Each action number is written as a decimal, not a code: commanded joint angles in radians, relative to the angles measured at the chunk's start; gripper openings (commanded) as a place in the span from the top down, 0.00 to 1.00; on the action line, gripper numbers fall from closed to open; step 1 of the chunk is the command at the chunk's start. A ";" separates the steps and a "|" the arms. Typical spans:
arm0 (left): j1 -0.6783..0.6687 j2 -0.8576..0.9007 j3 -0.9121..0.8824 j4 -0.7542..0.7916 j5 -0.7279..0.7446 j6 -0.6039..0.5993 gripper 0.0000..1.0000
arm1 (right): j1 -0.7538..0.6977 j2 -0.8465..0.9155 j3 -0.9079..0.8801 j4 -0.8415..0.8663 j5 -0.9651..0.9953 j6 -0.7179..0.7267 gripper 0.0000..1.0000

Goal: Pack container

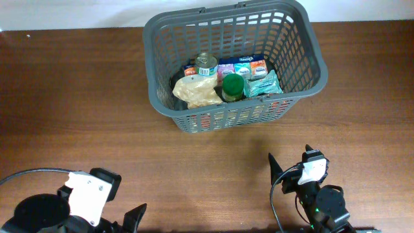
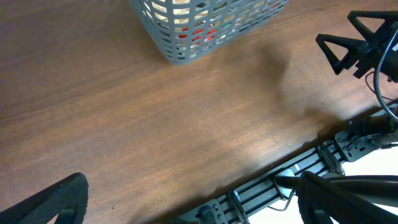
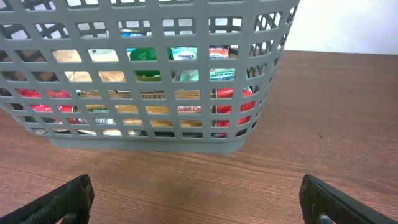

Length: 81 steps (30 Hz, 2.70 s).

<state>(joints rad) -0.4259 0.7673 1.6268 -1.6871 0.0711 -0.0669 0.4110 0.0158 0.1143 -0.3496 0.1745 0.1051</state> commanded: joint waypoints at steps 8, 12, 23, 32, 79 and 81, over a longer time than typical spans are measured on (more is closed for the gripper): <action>-0.002 -0.002 -0.001 0.000 -0.008 0.019 0.01 | -0.006 -0.012 -0.010 0.006 -0.006 0.000 0.01; -0.002 -0.002 -0.001 0.000 -0.008 0.019 0.01 | -0.006 -0.012 -0.010 0.006 -0.006 0.000 0.01; -0.002 -0.002 -0.001 0.000 -0.008 0.020 0.01 | -0.006 -0.012 -0.010 0.006 -0.006 0.000 0.01; 0.003 -0.015 -0.102 0.412 -0.182 0.020 0.01 | -0.006 -0.012 -0.010 0.006 -0.006 0.000 0.01; 0.086 -0.761 -1.501 1.257 -0.172 0.020 0.01 | -0.006 -0.012 -0.010 0.006 -0.006 0.000 0.01; 0.086 -0.761 -1.501 1.257 -0.172 0.020 0.01 | -0.006 -0.012 -0.010 0.006 -0.006 0.000 0.01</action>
<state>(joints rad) -0.3344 0.0139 0.1364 -0.4351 -0.1020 -0.0662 0.4110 0.0147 0.1127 -0.3443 0.1703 0.1047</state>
